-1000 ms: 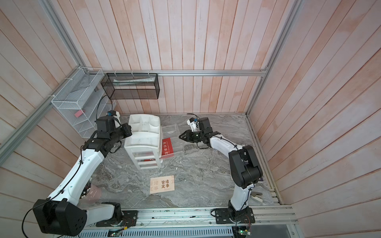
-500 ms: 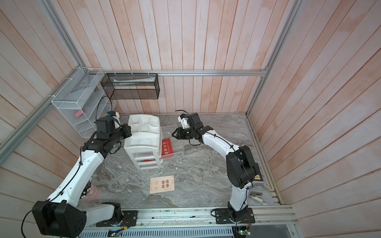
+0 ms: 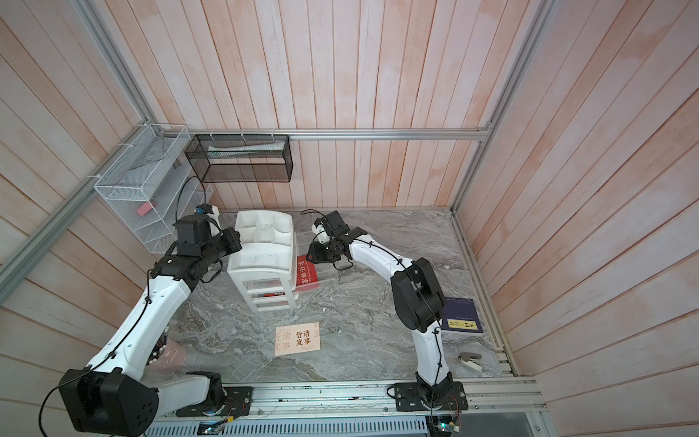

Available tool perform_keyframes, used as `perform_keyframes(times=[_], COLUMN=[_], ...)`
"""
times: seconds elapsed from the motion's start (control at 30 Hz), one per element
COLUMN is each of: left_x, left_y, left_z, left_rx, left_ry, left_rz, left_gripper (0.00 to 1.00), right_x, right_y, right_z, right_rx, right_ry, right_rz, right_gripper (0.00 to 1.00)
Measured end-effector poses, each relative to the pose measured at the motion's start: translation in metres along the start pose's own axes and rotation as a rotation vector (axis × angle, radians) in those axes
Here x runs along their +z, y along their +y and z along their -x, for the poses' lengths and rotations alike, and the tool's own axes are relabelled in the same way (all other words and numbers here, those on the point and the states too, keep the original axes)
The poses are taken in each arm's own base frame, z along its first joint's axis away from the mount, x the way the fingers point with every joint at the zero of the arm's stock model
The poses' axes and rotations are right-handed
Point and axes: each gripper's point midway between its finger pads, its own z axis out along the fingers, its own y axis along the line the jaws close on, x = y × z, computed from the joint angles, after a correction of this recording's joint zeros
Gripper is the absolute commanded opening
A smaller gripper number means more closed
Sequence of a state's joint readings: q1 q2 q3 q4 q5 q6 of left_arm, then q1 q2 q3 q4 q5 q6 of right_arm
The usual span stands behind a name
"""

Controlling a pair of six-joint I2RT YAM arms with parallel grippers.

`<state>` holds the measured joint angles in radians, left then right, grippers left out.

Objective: Take the postcards out of the drawer
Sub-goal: Pick up the postcard from the drawer.

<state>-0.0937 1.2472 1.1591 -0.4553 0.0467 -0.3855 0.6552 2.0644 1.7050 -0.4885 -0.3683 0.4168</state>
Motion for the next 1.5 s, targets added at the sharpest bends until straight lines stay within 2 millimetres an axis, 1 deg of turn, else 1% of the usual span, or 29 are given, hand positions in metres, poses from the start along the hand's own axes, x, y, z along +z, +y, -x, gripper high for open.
perform_keyframes(times=[0.33, 0.6, 0.8, 0.9, 1.03, 1.2, 1.5], left_x=[0.001, 0.001, 0.001, 0.001, 0.001, 0.001, 0.001], left_y=[0.000, 0.000, 0.000, 0.000, -0.001, 0.000, 0.000], left_z=[0.000, 0.000, 0.000, 0.000, 0.001, 0.000, 0.000], left_rx=[0.001, 0.008, 0.008, 0.008, 0.008, 0.007, 0.007], left_ry=[-0.004, -0.010, -0.014, -0.017, -0.020, -0.021, -0.023], left_rz=[-0.002, -0.004, -0.005, -0.007, -0.010, -0.009, -0.009], left_gripper=[0.00, 0.00, 0.00, 0.00, 0.00, 0.00, 0.00], right_x=[0.017, 0.021, 0.022, 0.023, 0.020, 0.012, 0.007], right_y=[-0.006, -0.005, 0.003, 0.002, 0.002, 0.009, 0.019], right_z=[-0.005, -0.003, -0.006, -0.008, -0.010, -0.009, -0.006], right_rx=[0.009, -0.002, -0.012, -0.007, -0.001, 0.007, 0.010], right_ry=[0.053, 0.071, 0.089, 0.091, 0.076, 0.046, 0.031], right_rz=[-0.049, -0.052, -0.010, 0.004, 0.053, 0.137, 0.229], right_gripper=[0.43, 0.43, 0.41, 0.39, 0.38, 0.37, 0.34])
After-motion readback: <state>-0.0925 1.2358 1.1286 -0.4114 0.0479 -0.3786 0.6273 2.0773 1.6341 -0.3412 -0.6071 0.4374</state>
